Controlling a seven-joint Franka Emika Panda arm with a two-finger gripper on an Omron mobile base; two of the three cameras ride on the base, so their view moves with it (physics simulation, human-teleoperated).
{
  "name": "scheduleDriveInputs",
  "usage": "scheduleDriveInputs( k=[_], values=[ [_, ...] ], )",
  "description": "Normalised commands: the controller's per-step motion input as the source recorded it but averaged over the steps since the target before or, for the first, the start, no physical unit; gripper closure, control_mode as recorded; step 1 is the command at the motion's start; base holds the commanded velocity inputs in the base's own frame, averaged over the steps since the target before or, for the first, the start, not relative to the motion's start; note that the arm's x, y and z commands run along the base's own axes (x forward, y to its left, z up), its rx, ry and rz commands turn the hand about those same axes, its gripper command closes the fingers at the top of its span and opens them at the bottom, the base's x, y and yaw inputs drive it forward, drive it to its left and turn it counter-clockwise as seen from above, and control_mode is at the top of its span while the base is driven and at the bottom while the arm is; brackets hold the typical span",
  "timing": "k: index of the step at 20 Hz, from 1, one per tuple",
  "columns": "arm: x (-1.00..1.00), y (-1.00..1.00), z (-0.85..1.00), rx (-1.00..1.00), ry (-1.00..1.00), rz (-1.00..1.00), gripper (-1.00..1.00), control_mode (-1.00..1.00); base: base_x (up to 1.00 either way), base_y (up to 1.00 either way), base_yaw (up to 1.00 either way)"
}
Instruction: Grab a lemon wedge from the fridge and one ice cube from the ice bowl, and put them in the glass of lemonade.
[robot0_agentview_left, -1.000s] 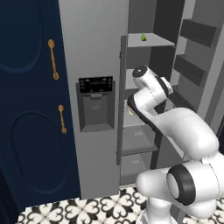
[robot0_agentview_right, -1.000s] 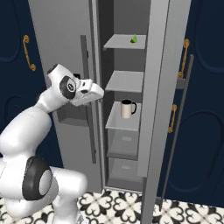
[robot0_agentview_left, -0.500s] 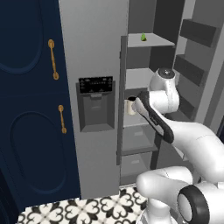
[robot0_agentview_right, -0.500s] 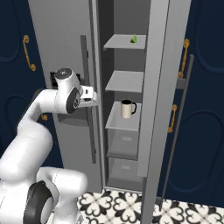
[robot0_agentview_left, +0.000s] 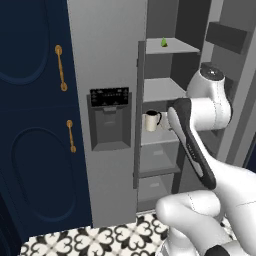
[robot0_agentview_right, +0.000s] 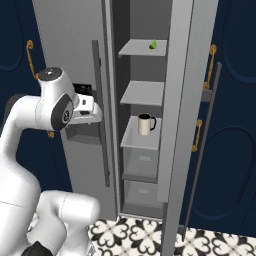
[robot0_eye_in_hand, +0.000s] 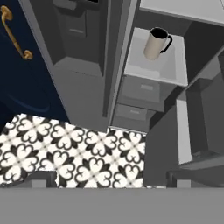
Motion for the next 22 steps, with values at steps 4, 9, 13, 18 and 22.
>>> scheduleDriveInputs(
  k=[4,9,13,18,22],
  values=[
    [-0.56,-0.01,0.0,0.0,0.01,-0.01,-1.0,-1.0,0.0,0.0,0.0],
    [-0.48,-0.04,0.02,0.03,0.0,-0.19,-1.0,-1.0,0.0,0.0,0.0],
    [-0.18,-0.11,0.0,0.03,0.0,-0.12,-1.0,-1.0,0.0,0.0,0.0],
    [0.04,-0.17,0.09,0.06,-0.02,-0.08,-1.0,-1.0,0.0,0.0,0.0],
    [0.27,-0.15,0.06,0.06,0.0,-0.11,-1.0,-1.0,0.0,0.0,0.0]
  ],
)
